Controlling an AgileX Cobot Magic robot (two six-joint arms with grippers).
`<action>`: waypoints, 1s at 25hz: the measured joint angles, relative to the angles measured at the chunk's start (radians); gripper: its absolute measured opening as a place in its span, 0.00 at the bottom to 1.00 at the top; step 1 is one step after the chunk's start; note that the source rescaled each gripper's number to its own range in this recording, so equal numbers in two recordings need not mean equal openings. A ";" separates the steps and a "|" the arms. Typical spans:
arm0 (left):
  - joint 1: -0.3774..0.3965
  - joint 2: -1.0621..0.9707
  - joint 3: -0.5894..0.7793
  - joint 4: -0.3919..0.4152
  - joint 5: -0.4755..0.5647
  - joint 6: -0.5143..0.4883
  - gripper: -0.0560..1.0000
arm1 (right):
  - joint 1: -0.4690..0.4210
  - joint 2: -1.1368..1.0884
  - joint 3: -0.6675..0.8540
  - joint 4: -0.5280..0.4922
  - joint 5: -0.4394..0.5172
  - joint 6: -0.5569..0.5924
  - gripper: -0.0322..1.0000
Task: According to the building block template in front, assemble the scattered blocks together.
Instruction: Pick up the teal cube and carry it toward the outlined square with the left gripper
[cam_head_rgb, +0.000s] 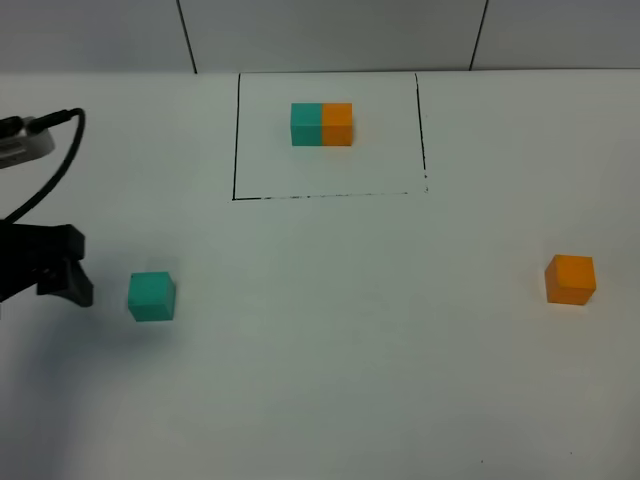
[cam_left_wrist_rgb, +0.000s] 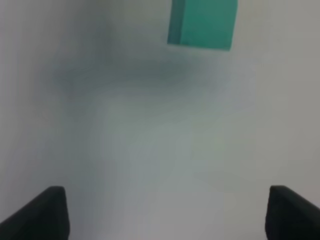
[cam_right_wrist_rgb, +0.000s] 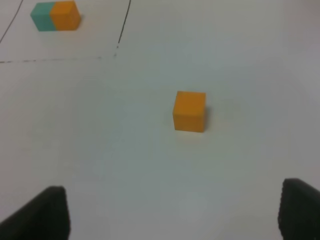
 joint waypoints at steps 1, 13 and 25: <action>-0.023 0.033 -0.004 0.010 -0.036 -0.002 0.70 | 0.000 0.000 0.000 0.000 0.000 0.000 0.83; -0.133 0.349 -0.070 0.046 -0.200 -0.055 0.70 | 0.000 0.000 0.000 0.000 0.000 0.000 0.83; -0.135 0.441 -0.076 0.093 -0.353 -0.084 0.70 | 0.000 0.000 0.000 0.000 0.000 0.000 0.83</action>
